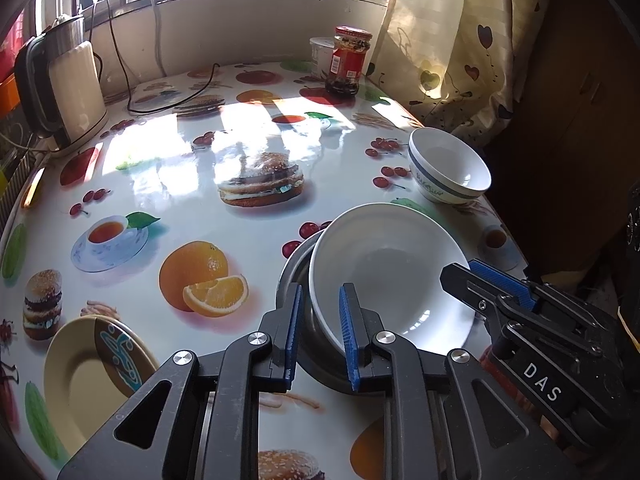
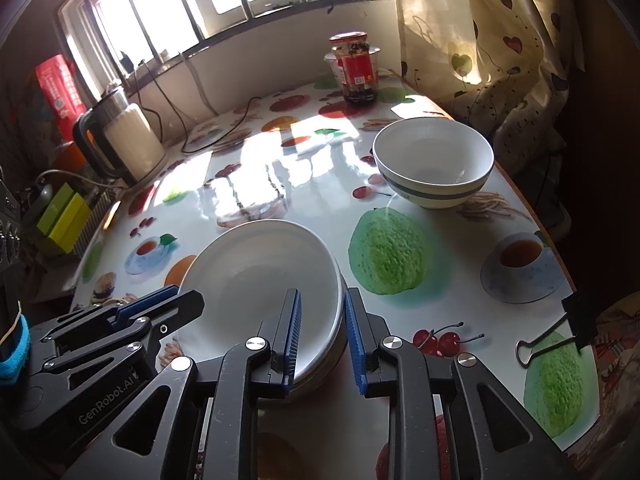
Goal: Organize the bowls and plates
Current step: 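Lower the white bowls into the steel bowl and open both tools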
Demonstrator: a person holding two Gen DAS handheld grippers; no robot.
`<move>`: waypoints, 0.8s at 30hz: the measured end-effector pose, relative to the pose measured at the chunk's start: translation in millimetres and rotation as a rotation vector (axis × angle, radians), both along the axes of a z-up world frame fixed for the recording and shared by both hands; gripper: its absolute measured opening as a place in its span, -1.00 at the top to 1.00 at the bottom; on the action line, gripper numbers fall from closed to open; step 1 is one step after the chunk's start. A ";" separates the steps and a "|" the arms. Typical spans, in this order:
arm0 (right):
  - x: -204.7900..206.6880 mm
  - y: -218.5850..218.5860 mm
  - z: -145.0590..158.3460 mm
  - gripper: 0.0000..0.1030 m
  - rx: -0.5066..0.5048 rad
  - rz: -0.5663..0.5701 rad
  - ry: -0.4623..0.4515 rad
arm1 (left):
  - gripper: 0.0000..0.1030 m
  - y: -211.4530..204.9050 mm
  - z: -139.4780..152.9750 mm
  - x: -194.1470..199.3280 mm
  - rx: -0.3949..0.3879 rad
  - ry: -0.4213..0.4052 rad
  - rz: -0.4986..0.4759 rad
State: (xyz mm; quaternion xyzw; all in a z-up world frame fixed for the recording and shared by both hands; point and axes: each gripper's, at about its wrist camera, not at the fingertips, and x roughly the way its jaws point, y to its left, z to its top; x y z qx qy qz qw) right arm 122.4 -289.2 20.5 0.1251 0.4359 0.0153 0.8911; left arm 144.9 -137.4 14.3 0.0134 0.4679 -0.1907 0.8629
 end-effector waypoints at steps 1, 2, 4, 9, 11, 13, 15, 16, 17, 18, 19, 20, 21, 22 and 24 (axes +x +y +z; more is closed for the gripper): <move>0.1 0.2 0.5 0.56 0.000 0.000 0.000 | 0.59 0.8 0.4 -0.4 -0.001 -0.002 0.001; -0.1 0.5 1.4 0.55 -0.001 0.000 -0.001 | 0.57 1.1 1.0 -0.5 -0.003 -0.002 0.001; -0.6 0.7 2.4 0.54 -0.002 -0.001 -0.005 | 0.52 2.4 3.0 -1.1 -0.007 -0.009 0.004; -2.3 2.4 5.5 0.51 -0.005 -0.002 -0.010 | 0.50 4.5 7.9 -2.0 -0.014 -0.021 0.010; -2.8 3.3 6.9 0.49 -0.006 -0.002 -0.014 | 0.50 5.1 9.4 -1.6 -0.014 -0.025 0.012; -2.8 3.6 8.8 0.47 -0.008 -0.003 -0.018 | 0.50 5.5 11.0 -1.4 -0.015 -0.029 0.012; -2.9 3.3 10.5 0.46 -0.008 -0.005 -0.024 | 0.50 5.4 12.8 -1.1 -0.017 -0.032 0.010; -3.1 3.2 11.6 0.44 -0.010 -0.007 -0.027 | 0.50 5.8 14.0 -0.7 -0.017 -0.035 0.012; -3.3 3.0 12.6 0.42 -0.012 -0.010 -0.030 | 0.50 5.6 15.3 -0.3 -0.017 -0.039 0.011; -3.1 1.9 13.5 0.39 -0.012 -0.012 -0.032 | 0.50 5.2 16.5 0.2 -0.015 -0.042 0.012; -2.8 1.3 14.4 0.36 -0.012 -0.013 -0.033 | 0.50 5.2 17.8 0.8 -0.016 -0.043 0.013; -2.5 0.7 15.7 0.35 -0.014 -0.014 -0.035 | 0.50 4.7 19.1 1.9 -0.020 -0.043 0.012; -1.8 -0.3 16.9 0.35 -0.017 -0.017 -0.038 | 0.50 4.1 20.4 3.3 -0.022 -0.043 0.009; -1.4 -1.4 18.4 0.35 -0.019 -0.020 -0.042 | 0.50 3.0 21.9 4.7 -0.021 -0.045 0.009; 0.0 -5.2 21.3 0.33 -0.020 -0.030 -0.048 | 0.50 -0.1 24.9 8.1 -0.017 -0.052 0.003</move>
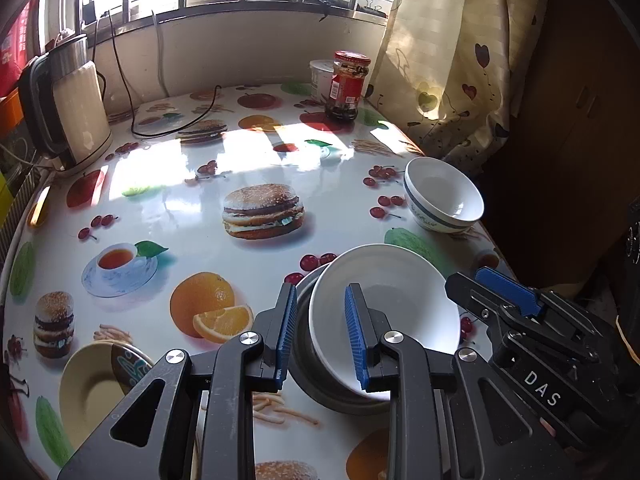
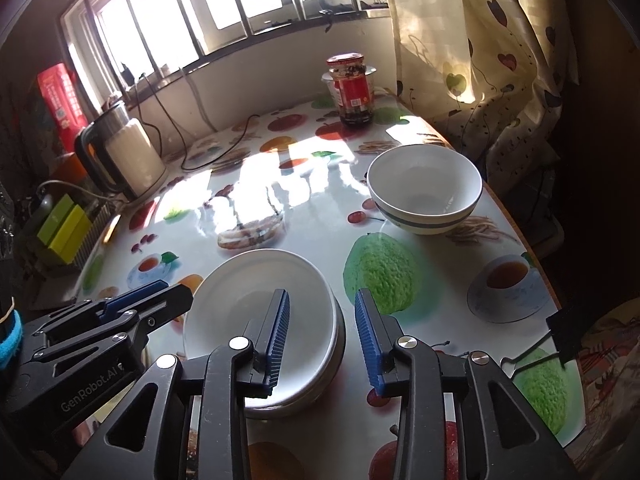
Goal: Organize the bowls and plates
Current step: 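Lower the white bowls into the steel bowl and open both tools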
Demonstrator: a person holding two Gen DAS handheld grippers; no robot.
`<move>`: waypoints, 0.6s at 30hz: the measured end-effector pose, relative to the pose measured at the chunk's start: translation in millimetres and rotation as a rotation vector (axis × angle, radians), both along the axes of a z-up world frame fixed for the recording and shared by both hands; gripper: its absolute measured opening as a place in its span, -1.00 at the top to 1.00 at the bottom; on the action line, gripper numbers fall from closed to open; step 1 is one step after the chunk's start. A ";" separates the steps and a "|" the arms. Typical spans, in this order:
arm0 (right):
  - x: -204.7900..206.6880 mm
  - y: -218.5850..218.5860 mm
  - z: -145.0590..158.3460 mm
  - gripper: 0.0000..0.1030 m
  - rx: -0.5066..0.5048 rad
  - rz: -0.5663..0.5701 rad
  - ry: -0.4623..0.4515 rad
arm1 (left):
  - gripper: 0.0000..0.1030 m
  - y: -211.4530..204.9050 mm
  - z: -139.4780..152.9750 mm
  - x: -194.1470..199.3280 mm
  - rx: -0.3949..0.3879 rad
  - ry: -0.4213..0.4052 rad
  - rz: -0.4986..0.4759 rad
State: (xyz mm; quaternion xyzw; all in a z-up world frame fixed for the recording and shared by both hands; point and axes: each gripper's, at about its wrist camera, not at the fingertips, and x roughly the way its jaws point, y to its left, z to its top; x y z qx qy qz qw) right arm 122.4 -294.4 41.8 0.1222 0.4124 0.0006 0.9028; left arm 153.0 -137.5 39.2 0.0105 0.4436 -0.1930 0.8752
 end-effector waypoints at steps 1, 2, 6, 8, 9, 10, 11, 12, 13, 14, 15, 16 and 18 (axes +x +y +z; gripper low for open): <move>1.1 -2.2 1.7 0.32 0.000 -0.005 -0.004 | 0.50 -1.1 1.7 1.8 -0.002 -0.005 -0.001; 1.7 -3.9 3.1 0.31 -0.001 -0.008 -0.008 | 0.50 -2.5 3.4 3.5 -0.005 -0.009 -0.003; 5.4 -11.6 8.1 0.29 -0.013 -0.027 -0.021 | 0.50 -9.9 5.2 10.5 -0.003 -0.011 -0.012; 7.0 -15.3 9.7 0.28 -0.014 -0.034 -0.025 | 0.50 -13.3 6.1 12.9 -0.008 -0.012 -0.018; 8.4 -17.2 10.3 0.28 -0.015 -0.038 -0.026 | 0.50 -15.3 6.3 14.3 -0.007 -0.012 -0.021; 9.3 -18.9 10.6 0.28 -0.016 -0.042 -0.025 | 0.50 -17.1 6.6 15.8 -0.008 -0.012 -0.023; 10.1 -20.9 10.9 0.28 -0.015 -0.045 -0.025 | 0.50 -19.1 7.0 17.3 -0.008 -0.013 -0.025; 11.1 -22.7 11.3 0.28 -0.016 -0.048 -0.026 | 0.50 -21.7 7.5 19.0 -0.009 -0.013 -0.029; 12.0 -24.4 11.6 0.28 -0.018 -0.052 -0.028 | 0.50 -23.4 7.9 20.6 -0.010 -0.014 -0.032; 13.0 -26.9 11.7 0.27 -0.019 -0.056 -0.027 | 0.50 -25.5 8.4 22.0 -0.010 -0.016 -0.034; 14.0 -29.2 11.6 0.27 -0.019 -0.059 -0.027 | 0.50 -27.5 8.6 23.2 -0.010 -0.017 -0.037; 14.8 -31.2 11.6 0.27 -0.018 -0.064 -0.026 | 0.50 -29.3 8.6 25.0 -0.011 -0.016 -0.039; 16.7 -35.3 11.3 0.27 -0.018 -0.073 -0.026 | 0.50 -33.5 8.7 27.8 -0.010 -0.017 -0.045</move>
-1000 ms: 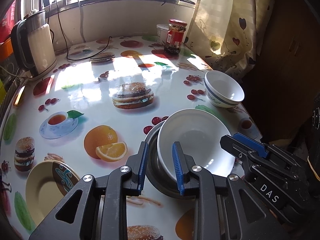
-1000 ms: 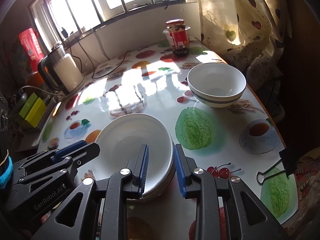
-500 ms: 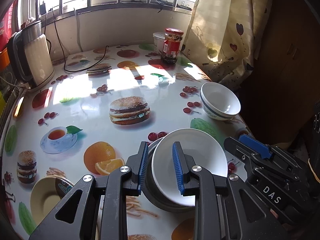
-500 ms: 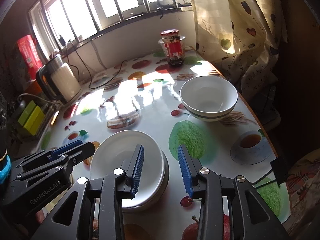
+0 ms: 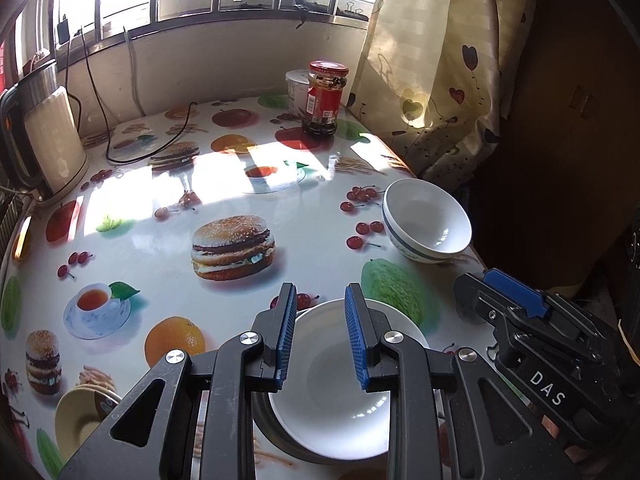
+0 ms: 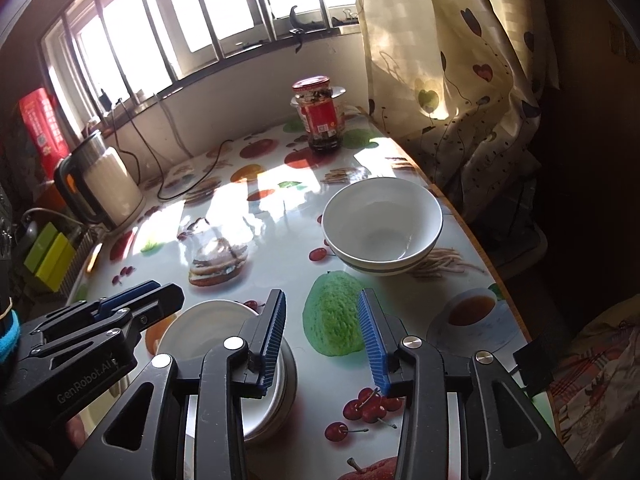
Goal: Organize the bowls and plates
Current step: 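Move both tools to the white bowl with the striped band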
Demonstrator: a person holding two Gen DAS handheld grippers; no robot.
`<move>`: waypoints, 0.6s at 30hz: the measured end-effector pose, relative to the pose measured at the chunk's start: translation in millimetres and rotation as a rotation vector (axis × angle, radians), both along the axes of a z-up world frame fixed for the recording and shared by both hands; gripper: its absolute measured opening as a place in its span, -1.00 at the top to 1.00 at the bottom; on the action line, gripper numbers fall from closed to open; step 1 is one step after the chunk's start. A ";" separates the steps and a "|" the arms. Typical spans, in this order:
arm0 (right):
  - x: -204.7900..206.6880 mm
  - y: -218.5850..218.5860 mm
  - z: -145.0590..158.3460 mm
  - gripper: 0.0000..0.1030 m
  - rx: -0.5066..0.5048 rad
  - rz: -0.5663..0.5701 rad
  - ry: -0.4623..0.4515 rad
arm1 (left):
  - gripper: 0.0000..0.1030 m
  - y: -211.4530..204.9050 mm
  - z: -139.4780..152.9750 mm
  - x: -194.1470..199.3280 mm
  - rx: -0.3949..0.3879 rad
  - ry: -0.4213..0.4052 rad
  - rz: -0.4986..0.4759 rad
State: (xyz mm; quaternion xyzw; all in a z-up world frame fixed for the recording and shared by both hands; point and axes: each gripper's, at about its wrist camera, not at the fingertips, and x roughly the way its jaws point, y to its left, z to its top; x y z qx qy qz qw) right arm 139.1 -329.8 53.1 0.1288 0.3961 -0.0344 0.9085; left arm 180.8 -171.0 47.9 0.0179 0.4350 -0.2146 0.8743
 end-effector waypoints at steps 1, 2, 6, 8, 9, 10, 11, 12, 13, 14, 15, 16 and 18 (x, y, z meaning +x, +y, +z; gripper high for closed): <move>1.0 -1.9 -0.2 0.27 -0.001 -0.004 0.001 | 0.50 -2.0 -0.1 1.4 0.001 0.001 -0.002; 1.9 -4.0 -0.3 0.27 -0.001 -0.007 0.002 | 0.50 -3.5 -0.2 2.7 0.000 0.001 -0.004; 5.4 -10.8 -1.4 0.27 0.000 -0.018 0.000 | 0.50 -10.2 -1.1 8.5 0.001 0.007 -0.012; 7.9 -14.7 -1.9 0.27 0.001 -0.024 0.002 | 0.50 -13.9 -1.3 11.6 0.000 0.012 -0.014; 8.7 -16.7 -1.9 0.27 0.000 -0.028 0.001 | 0.50 -15.9 -1.2 12.8 -0.002 0.013 -0.018; 9.6 -18.7 -1.9 0.27 -0.001 -0.031 0.001 | 0.50 -18.3 -1.5 14.3 -0.003 0.013 -0.021; 10.5 -20.9 -2.1 0.27 -0.003 -0.034 0.000 | 0.50 -20.8 -1.9 15.8 -0.002 0.014 -0.024; 11.6 -23.5 -2.3 0.27 -0.005 -0.038 0.000 | 0.50 -23.3 -2.9 17.9 -0.002 0.019 -0.028; 13.0 -26.2 -2.4 0.26 -0.008 -0.042 0.002 | 0.50 -25.2 -3.5 19.9 -0.008 0.024 -0.029; 14.2 -28.6 -2.4 0.26 -0.010 -0.045 0.002 | 0.50 -26.7 -3.7 21.9 -0.015 0.028 -0.028; 15.3 -30.9 -2.4 0.26 -0.014 -0.048 0.002 | 0.50 -28.4 -4.0 24.3 -0.020 0.031 -0.028; 16.7 -33.4 -2.5 0.26 -0.018 -0.052 0.003 | 0.50 -30.6 -4.2 26.1 -0.018 0.033 -0.028; 18.9 -38.7 -2.7 0.26 -0.020 -0.061 0.003 | 0.50 -36.5 -4.8 30.0 -0.009 0.032 -0.040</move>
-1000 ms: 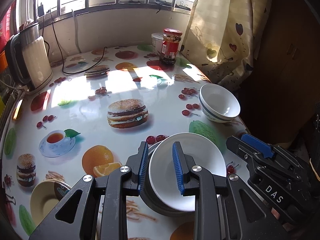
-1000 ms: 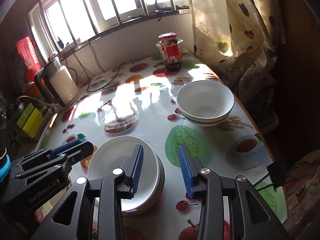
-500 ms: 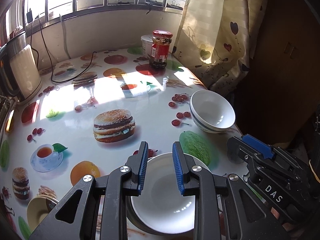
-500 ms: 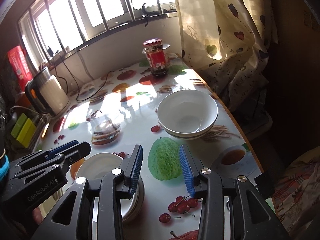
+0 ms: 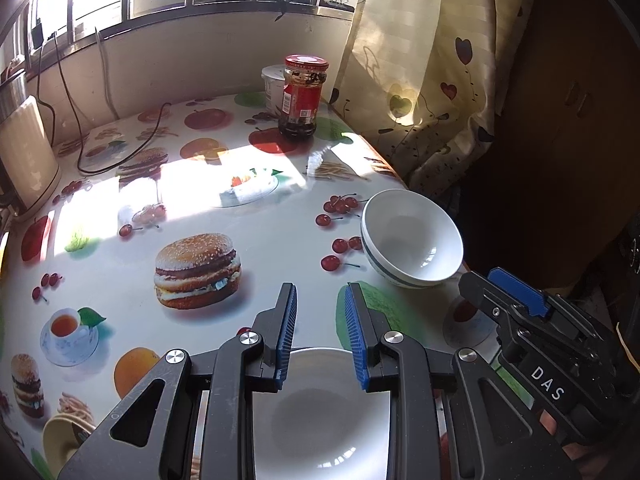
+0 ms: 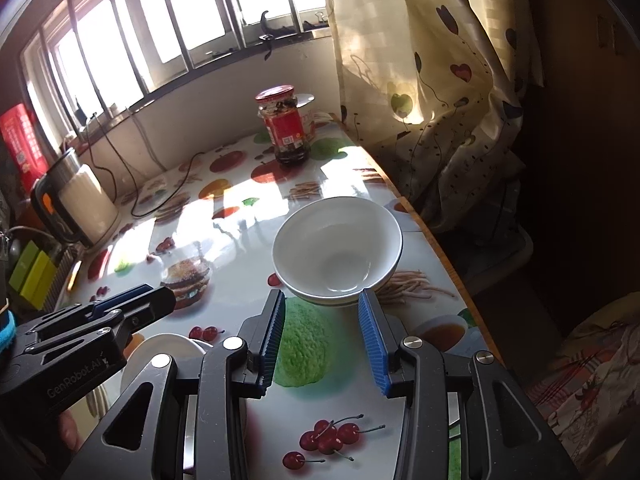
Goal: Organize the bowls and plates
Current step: 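Move both tools to the white bowl with the striped band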
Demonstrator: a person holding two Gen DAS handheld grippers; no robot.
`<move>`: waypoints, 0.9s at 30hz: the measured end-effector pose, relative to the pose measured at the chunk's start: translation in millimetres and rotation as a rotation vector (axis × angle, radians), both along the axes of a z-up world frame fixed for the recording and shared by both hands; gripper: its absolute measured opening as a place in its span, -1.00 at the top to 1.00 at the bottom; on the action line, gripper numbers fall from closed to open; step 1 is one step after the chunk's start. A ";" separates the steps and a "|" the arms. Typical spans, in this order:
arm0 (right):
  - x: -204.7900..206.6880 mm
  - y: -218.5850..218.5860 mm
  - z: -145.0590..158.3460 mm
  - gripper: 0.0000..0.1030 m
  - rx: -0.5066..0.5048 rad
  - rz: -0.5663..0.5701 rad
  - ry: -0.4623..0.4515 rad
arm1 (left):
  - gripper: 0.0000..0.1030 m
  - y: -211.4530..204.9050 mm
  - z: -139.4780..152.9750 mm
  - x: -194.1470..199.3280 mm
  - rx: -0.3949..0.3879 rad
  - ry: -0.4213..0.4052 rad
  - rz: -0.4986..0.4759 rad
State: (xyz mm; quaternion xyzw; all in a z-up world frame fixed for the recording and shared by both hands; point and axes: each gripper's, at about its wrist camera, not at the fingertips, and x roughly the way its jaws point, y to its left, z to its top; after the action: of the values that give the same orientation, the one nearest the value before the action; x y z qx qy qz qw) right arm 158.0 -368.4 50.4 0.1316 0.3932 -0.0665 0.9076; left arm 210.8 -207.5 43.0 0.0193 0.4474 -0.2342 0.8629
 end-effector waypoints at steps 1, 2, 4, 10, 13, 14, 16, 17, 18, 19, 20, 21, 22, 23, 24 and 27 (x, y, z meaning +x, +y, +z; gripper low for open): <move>1.1 -3.2 -0.2 0.26 0.001 -0.005 -0.001 | 0.50 -3.1 -0.2 2.2 0.007 0.001 -0.003; 2.9 -6.4 -0.2 0.26 0.003 -0.010 -0.002 | 0.50 -5.9 -0.8 4.4 0.012 0.002 -0.005; 5.9 -11.9 -0.4 0.26 -0.002 -0.021 -0.001 | 0.50 -9.8 -1.0 7.6 0.007 0.003 -0.004; 16.6 -27.9 -5.1 0.26 -0.010 -0.041 0.011 | 0.50 -26.7 -2.8 17.2 0.010 0.002 -0.017; 20.0 -33.4 -7.8 0.26 -0.015 -0.047 0.014 | 0.50 -32.9 -5.9 21.6 0.015 0.008 -0.021; 21.3 -35.2 -8.8 0.26 -0.016 -0.048 0.018 | 0.50 -34.7 -7.0 22.8 0.015 0.011 -0.023; 23.2 -39.0 -11.1 0.26 -0.017 -0.051 0.022 | 0.50 -37.8 -9.6 25.5 0.015 0.020 -0.022; 24.3 -40.5 -12.0 0.26 -0.020 -0.051 0.024 | 0.50 -39.4 -10.8 26.9 0.013 0.024 -0.024; 25.3 -41.8 -12.9 0.26 -0.022 -0.051 0.026 | 0.50 -41.2 -12.2 28.6 0.014 0.027 -0.025; 26.6 -43.5 -13.8 0.26 -0.023 -0.052 0.028 | 0.50 -43.2 -13.1 29.9 0.018 0.030 -0.023; 27.9 -45.1 -14.7 0.26 -0.023 -0.053 0.030 | 0.50 -45.3 -13.6 31.0 0.020 0.030 -0.025; 29.3 -47.4 -15.7 0.26 -0.022 -0.054 0.032 | 0.50 -47.6 -14.1 32.1 0.021 0.030 -0.029; 30.5 -49.0 -16.5 0.26 -0.023 -0.054 0.032 | 0.50 -49.1 -14.6 33.1 0.022 0.031 -0.029; 31.8 -50.6 -17.3 0.26 -0.024 -0.054 0.032 | 0.50 -50.8 -15.3 34.3 0.021 0.032 -0.029; 33.0 -52.1 -18.6 0.26 -0.025 -0.055 0.035 | 0.50 -52.2 -16.2 35.7 0.021 0.033 -0.029; 37.3 -56.9 -20.9 0.26 -0.025 -0.056 0.040 | 0.50 -56.6 -19.1 38.2 0.023 0.038 -0.031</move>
State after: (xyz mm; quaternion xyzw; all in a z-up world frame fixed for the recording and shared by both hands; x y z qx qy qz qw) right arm 195.4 -425.3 29.5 0.1297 0.4066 -0.0995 0.8989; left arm 249.0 -264.1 24.0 0.0316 0.4658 -0.2426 0.8504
